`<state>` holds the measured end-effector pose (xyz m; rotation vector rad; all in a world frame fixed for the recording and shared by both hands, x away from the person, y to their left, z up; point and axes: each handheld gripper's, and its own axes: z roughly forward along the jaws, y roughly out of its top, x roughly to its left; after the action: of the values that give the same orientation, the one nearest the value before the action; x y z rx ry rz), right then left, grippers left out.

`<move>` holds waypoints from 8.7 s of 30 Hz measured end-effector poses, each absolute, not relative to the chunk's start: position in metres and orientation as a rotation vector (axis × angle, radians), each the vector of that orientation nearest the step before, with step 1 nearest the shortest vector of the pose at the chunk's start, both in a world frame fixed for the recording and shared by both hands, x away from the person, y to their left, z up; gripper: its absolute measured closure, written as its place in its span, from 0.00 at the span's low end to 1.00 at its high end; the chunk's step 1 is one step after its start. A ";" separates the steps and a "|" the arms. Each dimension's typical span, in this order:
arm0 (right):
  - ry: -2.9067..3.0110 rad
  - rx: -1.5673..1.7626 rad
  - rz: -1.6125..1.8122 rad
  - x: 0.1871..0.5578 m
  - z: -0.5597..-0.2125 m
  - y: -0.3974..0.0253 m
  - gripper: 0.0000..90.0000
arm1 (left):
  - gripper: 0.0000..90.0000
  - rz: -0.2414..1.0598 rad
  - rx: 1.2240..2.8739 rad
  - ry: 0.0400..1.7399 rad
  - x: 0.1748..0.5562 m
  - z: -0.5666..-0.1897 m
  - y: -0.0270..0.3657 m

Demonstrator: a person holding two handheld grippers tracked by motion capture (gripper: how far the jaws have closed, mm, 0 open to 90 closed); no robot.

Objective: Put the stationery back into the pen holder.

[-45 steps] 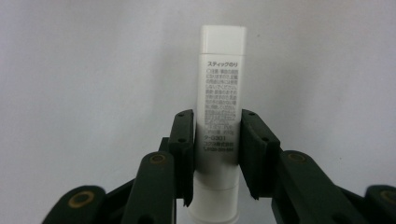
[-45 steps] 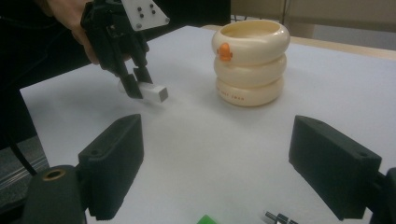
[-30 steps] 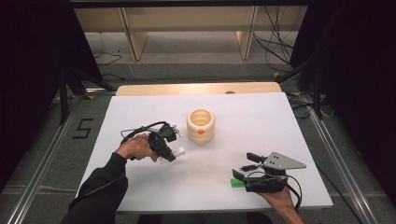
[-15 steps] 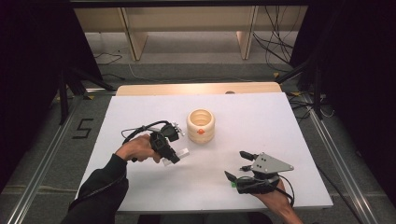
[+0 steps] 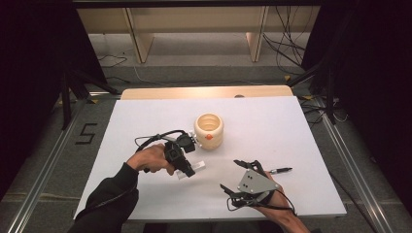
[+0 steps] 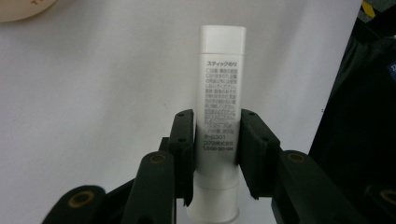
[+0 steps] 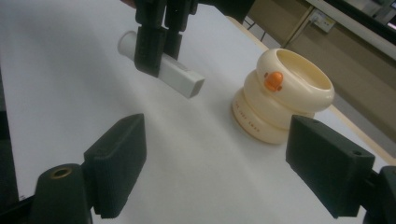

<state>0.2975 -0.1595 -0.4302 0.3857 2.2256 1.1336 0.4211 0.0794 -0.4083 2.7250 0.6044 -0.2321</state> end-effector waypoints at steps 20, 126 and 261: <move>2.125 0.070 0.791 0.288 -0.447 -0.120 0.31 | 0.76 -0.261 2.732 0.551 0.413 -0.405 0.063; 2.238 0.725 1.295 0.357 -0.425 -0.168 0.80 | 0.20 0.302 1.984 0.709 0.377 -0.391 0.131; 2.439 0.918 1.253 0.374 -0.397 -0.219 0.31 | 0.20 0.436 1.842 0.859 0.346 -0.423 0.176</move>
<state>0.3740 -0.2186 -0.3968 0.9180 2.4389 1.2530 0.3463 0.1762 -0.4234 1.8420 0.8590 0.4361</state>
